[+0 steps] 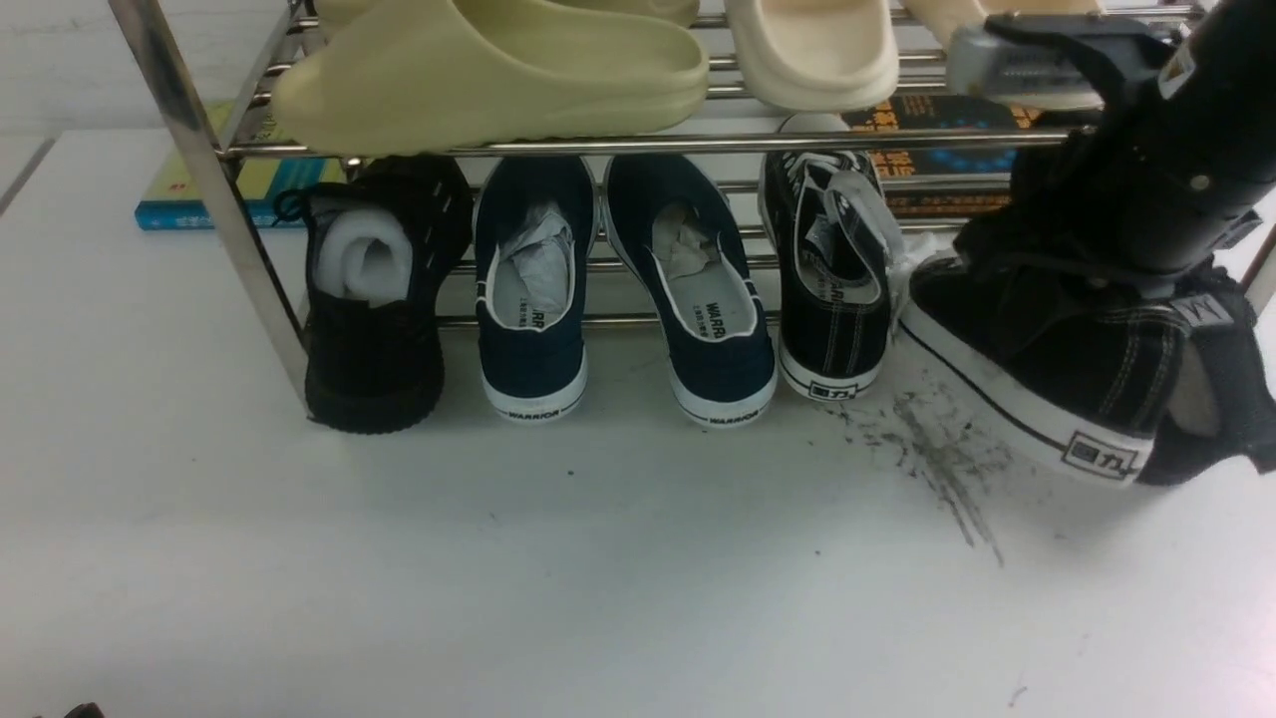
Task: Take the shoes off the shelf with your hand on the white table.
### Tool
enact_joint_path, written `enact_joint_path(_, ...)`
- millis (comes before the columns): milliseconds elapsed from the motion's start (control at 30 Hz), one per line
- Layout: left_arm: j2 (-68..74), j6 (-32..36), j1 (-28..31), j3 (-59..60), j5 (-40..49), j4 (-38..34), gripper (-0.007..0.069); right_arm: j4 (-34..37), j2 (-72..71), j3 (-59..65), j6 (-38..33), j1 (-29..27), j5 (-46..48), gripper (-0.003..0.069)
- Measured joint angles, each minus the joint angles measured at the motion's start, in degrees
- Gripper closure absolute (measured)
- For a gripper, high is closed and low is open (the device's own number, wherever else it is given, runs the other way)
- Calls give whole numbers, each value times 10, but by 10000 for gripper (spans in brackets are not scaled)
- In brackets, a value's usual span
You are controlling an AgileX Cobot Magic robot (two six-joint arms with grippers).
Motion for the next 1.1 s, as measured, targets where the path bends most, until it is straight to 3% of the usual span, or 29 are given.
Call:
enact_joint_path(267,0,0,0,0,0,0,383,4,-125,87,0,1,4,624)
enact_joint_path(467,0,0,0,0,0,0,383,51,-203,170,0,2,4,624)
enact_joint_path(567,0,0,0,0,0,0,383,89,-233,220,2,38,4,624)
enact_joint_path(700,0,0,0,0,0,0,383,93,-238,256,43,133,-5,624)
enact_joint_path(800,0,0,0,0,0,0,383,41,-216,268,150,245,-71,622)
enact_joint_path(900,0,0,0,0,0,0,383,-57,-172,268,254,307,-128,622)
enact_joint_path(1000,0,0,0,0,0,0,383,-143,-118,268,348,341,-171,622)
enact_joint_path(1100,0,0,0,0,0,0,383,-191,-65,268,398,351,-205,622)
